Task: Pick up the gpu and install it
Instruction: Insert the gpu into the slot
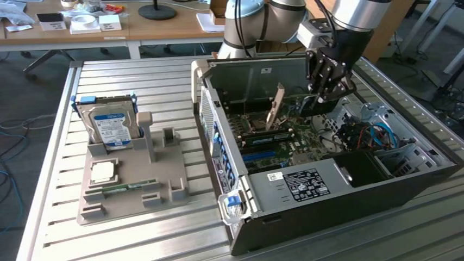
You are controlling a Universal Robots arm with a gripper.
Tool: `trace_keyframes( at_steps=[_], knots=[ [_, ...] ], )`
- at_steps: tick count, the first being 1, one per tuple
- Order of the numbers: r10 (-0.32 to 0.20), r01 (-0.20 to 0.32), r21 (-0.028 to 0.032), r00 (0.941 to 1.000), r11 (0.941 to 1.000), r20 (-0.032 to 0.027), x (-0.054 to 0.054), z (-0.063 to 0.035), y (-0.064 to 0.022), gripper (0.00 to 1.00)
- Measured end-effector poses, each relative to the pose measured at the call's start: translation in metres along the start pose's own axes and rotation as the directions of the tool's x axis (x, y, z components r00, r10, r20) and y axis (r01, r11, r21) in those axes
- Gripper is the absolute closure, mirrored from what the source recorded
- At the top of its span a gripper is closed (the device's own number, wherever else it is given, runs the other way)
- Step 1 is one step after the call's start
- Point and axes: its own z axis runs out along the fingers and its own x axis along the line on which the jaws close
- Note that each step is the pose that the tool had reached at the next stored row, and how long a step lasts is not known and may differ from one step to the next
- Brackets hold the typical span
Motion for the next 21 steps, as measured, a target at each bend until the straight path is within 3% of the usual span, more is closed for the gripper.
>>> trace_keyframes(
  at_steps=[21],
  knots=[
    [0.0, 0.0, -0.0001, 1.0, 1.0, -0.0001, 0.0, 0.0073, 0.0038, 0.73]
  ],
)
